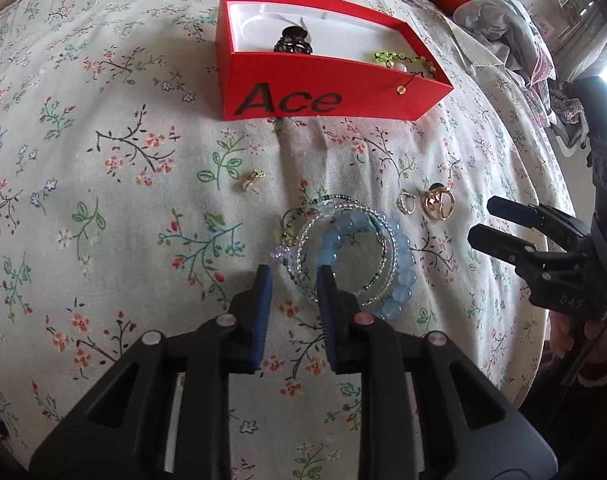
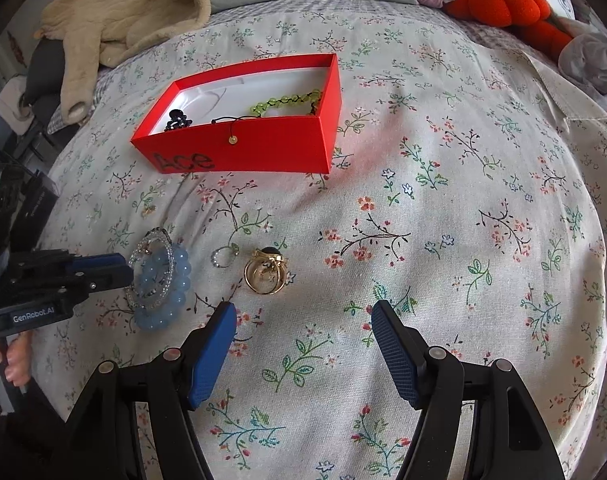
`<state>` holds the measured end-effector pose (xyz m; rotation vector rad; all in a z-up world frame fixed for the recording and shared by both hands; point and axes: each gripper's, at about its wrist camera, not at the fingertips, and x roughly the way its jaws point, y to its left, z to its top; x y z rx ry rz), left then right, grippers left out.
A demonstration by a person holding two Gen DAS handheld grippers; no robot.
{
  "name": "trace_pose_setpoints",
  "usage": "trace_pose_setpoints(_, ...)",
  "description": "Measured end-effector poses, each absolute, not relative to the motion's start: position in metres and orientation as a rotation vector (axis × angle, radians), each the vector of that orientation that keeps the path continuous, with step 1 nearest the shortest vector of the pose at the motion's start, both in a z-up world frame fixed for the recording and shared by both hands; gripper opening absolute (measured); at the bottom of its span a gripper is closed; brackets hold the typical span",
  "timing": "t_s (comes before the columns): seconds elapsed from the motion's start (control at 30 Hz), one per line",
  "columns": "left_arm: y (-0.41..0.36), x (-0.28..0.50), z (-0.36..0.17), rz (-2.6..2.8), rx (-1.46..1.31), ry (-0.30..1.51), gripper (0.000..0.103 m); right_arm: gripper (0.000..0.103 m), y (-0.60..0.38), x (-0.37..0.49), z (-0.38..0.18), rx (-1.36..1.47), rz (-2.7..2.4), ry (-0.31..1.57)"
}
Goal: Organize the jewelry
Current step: 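Lower the left tool onto the thin silver bracelet and close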
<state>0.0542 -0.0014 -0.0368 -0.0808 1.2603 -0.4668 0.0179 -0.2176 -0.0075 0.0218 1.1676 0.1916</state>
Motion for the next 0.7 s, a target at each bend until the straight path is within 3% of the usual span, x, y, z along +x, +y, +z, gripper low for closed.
trace_pose_setpoints(0.1,-0.005,0.055,-0.037,-0.464,-0.064,1.259,0.008,0.071,-0.215,0.018,-0.007,0.023,0.193,1.167)
trace_pose_setpoints(0.2,-0.007,0.055,-0.035,-0.467,-0.061,1.256,0.005,0.071,-0.214,0.017,-0.005,0.03,0.198,1.163)
trace_pose_setpoints(0.7,0.017,0.038,0.008,-0.52,-0.117,1.155,0.005,0.071,-0.2,0.021,0.0,0.069,0.222,1.167)
